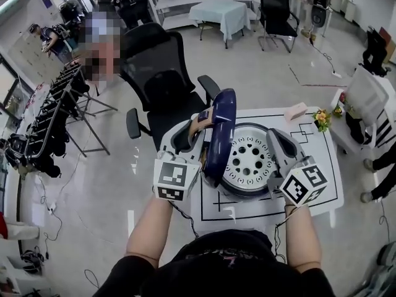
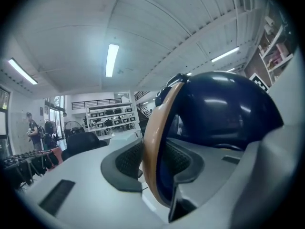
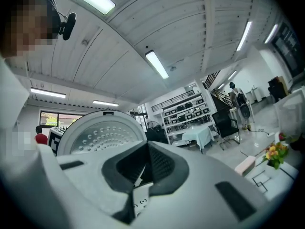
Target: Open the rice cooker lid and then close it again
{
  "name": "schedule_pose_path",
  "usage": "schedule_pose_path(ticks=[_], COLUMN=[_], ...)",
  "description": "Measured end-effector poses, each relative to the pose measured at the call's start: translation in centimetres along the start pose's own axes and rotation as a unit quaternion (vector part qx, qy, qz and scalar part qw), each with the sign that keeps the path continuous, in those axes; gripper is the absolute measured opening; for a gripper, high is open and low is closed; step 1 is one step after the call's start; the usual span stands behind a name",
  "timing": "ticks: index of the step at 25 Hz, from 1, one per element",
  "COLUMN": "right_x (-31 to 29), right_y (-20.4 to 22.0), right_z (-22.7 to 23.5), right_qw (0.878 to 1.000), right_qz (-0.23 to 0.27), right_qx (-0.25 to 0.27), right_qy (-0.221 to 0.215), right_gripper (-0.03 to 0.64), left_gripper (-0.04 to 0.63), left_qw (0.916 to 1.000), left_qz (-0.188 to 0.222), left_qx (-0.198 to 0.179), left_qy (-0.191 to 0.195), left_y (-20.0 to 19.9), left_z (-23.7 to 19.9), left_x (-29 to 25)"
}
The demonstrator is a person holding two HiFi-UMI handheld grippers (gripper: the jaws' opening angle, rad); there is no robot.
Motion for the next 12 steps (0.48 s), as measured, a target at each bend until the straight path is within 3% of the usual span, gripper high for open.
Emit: schedule_pose_path(ticks=[12], right_x=[-1.2], right_y=[1.3], right_z=[-1.5], right_qw=[1.000], right_qz=[-0.010], right_qx=[-0.005], right_qy=[-0.014], right_gripper=[0.002], left_gripper=[0.110], left_qw=[0.9985], left_qz=[-0.008], left_qx=[0.047], left_qy=[-0.027], left_y=[1.9], left_z=[-3.3], left_x=[1.7])
Point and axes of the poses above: the fingertips, and each gripper's own axes: x backward along the fingers, z to its right, y out of its underside, the point moved 3 cm from there along x, backward along the fingers, and after that the axes turned 11 degrees about z, right-handed, at the moved point
